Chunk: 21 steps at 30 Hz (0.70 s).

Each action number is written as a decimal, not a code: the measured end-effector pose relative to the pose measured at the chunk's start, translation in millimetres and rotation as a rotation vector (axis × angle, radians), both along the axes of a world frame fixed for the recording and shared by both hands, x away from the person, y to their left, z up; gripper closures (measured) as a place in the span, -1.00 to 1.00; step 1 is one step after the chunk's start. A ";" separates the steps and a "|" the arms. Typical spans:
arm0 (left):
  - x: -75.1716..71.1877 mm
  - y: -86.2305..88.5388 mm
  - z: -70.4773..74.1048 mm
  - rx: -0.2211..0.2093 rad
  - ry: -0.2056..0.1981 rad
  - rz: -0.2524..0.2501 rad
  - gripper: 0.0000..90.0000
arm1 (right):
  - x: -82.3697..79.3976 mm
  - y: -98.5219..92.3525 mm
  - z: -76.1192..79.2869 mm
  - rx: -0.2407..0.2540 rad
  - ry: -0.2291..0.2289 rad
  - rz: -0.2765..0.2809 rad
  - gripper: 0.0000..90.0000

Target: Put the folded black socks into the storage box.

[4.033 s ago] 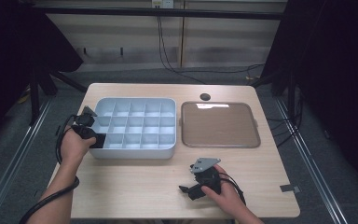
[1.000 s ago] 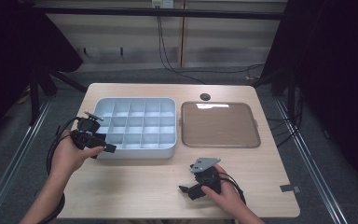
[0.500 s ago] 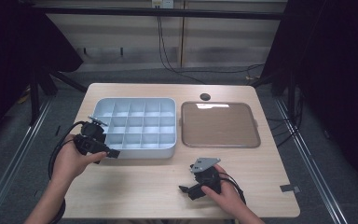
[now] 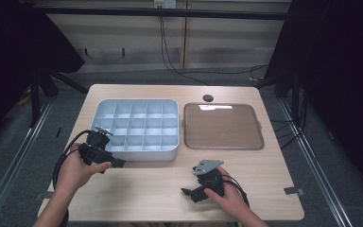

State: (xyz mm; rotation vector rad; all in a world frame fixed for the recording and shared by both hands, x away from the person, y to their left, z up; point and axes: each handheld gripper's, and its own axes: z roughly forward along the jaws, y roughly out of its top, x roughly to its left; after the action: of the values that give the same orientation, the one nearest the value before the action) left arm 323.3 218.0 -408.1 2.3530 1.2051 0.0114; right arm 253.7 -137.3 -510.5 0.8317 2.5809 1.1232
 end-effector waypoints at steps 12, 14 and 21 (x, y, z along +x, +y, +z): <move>-6.7 -10.9 -15.2 -0.018 -0.002 -0.032 -0.29 | 0.0 0.0 0.0 0.000 0.000 0.000 -0.72; -7.8 -12.6 -17.2 -0.022 -0.007 -0.048 -0.29 | 0.0 0.0 0.0 0.000 0.000 0.000 -0.72; -11.4 -20.3 -29.0 -0.027 0.002 -0.078 -0.30 | 0.0 0.0 0.0 0.000 0.000 0.000 -0.72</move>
State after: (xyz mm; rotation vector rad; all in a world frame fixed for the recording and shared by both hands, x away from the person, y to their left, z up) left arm 311.8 197.6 -437.1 2.3746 1.1069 -0.0328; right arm 253.7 -137.3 -510.5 0.8319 2.5809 1.1229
